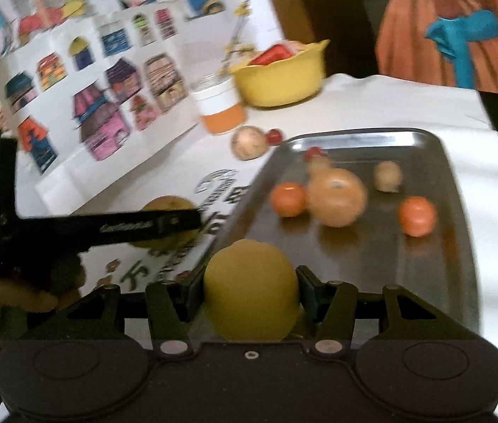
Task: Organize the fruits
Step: 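Carry the brown oval fruit and the yellow oval fruit over the metal tray with both tools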
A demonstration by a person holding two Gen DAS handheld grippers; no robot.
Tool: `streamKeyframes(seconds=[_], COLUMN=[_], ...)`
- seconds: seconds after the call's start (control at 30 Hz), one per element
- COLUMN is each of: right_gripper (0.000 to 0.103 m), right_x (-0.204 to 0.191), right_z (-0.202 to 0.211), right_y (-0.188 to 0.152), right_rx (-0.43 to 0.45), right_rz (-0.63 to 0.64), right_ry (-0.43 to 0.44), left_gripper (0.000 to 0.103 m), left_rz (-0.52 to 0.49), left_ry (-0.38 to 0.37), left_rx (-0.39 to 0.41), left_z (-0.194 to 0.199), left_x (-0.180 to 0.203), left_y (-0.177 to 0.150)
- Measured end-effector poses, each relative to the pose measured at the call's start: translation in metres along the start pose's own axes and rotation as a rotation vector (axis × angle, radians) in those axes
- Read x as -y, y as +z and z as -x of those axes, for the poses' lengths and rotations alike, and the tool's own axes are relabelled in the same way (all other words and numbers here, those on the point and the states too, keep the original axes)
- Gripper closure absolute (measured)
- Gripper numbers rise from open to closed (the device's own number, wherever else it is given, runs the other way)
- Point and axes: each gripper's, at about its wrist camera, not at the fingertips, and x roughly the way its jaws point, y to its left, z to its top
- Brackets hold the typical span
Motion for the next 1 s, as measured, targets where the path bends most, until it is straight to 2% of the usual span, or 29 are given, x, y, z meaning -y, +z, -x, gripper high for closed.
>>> streamKeyframes(seconds=[0.3,0.53,0.67,1.0], right_gripper=[0.047,0.047,0.047,0.047], right_x=[0.015,0.022,0.030,0.048], right_z=[0.003,0.003,0.005,0.014], right_y=[0.002,0.001,0.001,-0.004], right_rx=[0.030,0.039,0.054,0.083], right_rz=[-0.029,-0.043,-0.057,-0.097], right_ry=[-0.020,-0.034,-0.056,-0.098], left_gripper=[0.043,0.043,0.043,0.043], left_rz=[-0.054,0.069,0.063,0.032], left_ry=[0.011,-0.054,-0.082,-0.153], left_rx=[0.009,-0.008,0.018,0.013], left_z=[0.004,0.006,0.011,0.003], left_x=[0.009,0.009,0.021,0.064], left_y=[-0.008,-0.002,0.004,0.001])
